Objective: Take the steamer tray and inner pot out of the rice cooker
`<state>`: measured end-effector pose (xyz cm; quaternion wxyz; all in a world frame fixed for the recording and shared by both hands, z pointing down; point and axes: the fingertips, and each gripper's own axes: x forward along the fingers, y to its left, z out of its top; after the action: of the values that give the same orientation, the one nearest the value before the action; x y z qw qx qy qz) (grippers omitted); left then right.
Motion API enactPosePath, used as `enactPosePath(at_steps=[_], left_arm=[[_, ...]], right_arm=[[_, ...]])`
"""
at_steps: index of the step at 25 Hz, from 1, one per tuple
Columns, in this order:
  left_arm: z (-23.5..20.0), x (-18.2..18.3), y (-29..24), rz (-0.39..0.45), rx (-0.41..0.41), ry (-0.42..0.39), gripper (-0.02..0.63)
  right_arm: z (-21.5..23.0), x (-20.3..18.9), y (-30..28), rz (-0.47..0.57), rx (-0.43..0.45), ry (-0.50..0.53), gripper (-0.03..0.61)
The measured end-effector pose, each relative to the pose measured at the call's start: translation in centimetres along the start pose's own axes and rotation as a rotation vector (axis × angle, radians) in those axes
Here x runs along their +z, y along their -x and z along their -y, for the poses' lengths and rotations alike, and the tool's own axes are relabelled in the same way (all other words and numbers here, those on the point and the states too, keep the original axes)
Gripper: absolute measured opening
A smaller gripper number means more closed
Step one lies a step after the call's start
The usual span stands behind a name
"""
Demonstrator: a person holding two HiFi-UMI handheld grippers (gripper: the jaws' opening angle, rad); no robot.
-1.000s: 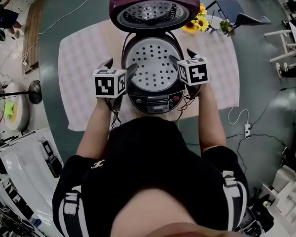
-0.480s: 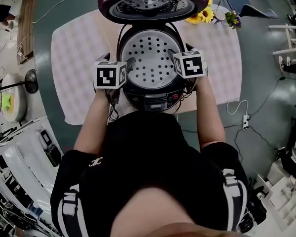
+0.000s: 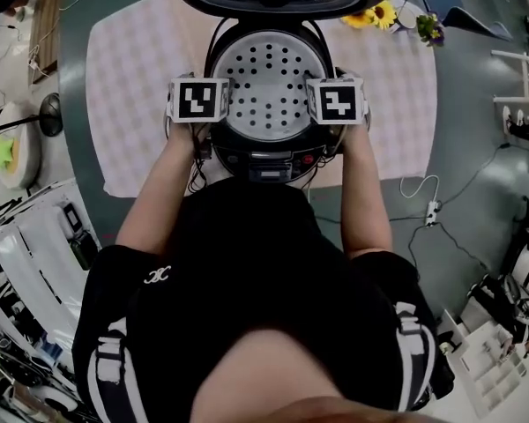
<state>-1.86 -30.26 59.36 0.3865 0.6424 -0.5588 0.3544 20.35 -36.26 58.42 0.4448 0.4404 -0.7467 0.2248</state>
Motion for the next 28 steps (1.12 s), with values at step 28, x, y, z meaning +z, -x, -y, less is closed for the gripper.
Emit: enactPosePath(at_steps=[28], left_arm=[[0.4,0.3,3.5,0.042,-0.183,0.373,0.198]], right_arm=[[0.4,3.2,4.8,0.143,-0.089,-0.075,0.202]])
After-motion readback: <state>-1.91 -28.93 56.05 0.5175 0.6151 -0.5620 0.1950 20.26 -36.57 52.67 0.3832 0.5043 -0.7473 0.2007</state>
